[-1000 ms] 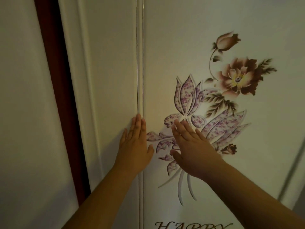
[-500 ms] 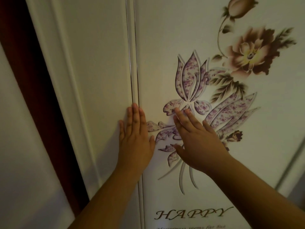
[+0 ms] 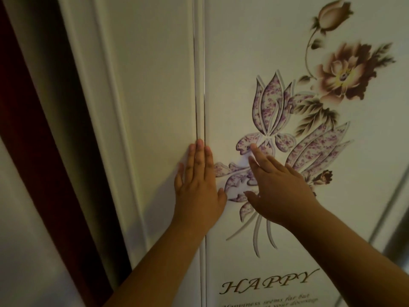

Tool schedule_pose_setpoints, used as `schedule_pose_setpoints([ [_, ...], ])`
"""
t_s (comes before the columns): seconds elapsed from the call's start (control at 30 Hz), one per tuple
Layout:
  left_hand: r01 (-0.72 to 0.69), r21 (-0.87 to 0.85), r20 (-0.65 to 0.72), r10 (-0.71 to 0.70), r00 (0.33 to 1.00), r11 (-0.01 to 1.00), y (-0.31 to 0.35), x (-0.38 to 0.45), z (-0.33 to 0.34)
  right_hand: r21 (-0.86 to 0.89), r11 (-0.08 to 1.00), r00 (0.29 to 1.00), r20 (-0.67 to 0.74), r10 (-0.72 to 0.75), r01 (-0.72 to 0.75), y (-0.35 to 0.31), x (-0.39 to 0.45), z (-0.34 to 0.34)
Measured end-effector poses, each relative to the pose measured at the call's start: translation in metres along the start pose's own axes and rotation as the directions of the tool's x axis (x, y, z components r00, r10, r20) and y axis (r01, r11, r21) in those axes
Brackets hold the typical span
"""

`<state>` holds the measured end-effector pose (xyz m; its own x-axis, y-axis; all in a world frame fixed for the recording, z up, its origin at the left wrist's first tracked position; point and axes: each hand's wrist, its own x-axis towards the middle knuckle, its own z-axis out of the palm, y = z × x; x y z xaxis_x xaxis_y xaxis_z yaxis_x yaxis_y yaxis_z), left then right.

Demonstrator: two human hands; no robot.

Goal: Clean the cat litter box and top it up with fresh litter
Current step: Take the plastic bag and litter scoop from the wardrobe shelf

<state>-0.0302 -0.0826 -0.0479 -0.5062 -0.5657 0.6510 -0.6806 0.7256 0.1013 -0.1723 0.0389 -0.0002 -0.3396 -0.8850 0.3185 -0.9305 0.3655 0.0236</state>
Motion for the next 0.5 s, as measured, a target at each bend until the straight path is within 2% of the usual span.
schedule_pose_setpoints([
  [0.1, -0.071, -0.235, -0.004, 0.072, 0.997, 0.969, -0.025, -0.003, -0.028, 0.02, 0.999, 0.999, -0.015, 0.042, -0.041, -0.021, -0.004, -0.01],
  [0.17, -0.083, -0.294, -0.122, 0.048, 0.991, 0.952, -0.049, -0.008, -0.04, 0.055, 0.997, 0.996, -0.058, 0.061, -0.058, -0.037, -0.007, -0.009],
  [0.23, -0.04, -0.289, -0.236, -0.03, 0.971, 0.957, -0.075, -0.026, -0.04, 0.087, 0.996, 0.994, -0.106, 0.023, -0.014, -0.059, -0.013, 0.004],
  [0.37, 0.12, -0.452, -0.348, -0.298, 0.889, 0.884, -0.133, -0.039, -0.061, 0.108, 0.987, 0.977, -0.193, -0.093, 0.115, -0.107, -0.012, 0.005],
  [0.43, 0.219, -0.527, -0.281, -0.411, 0.867, 0.821, -0.162, -0.039, -0.062, 0.114, 0.98, 0.969, -0.206, -0.137, 0.163, -0.127, -0.008, 0.002],
  [0.5, 0.413, -0.58, -0.019, -0.519, 0.855, 0.702, -0.188, -0.043, -0.056, 0.112, 0.972, 0.963, -0.197, -0.182, 0.207, -0.147, -0.005, 0.003],
])
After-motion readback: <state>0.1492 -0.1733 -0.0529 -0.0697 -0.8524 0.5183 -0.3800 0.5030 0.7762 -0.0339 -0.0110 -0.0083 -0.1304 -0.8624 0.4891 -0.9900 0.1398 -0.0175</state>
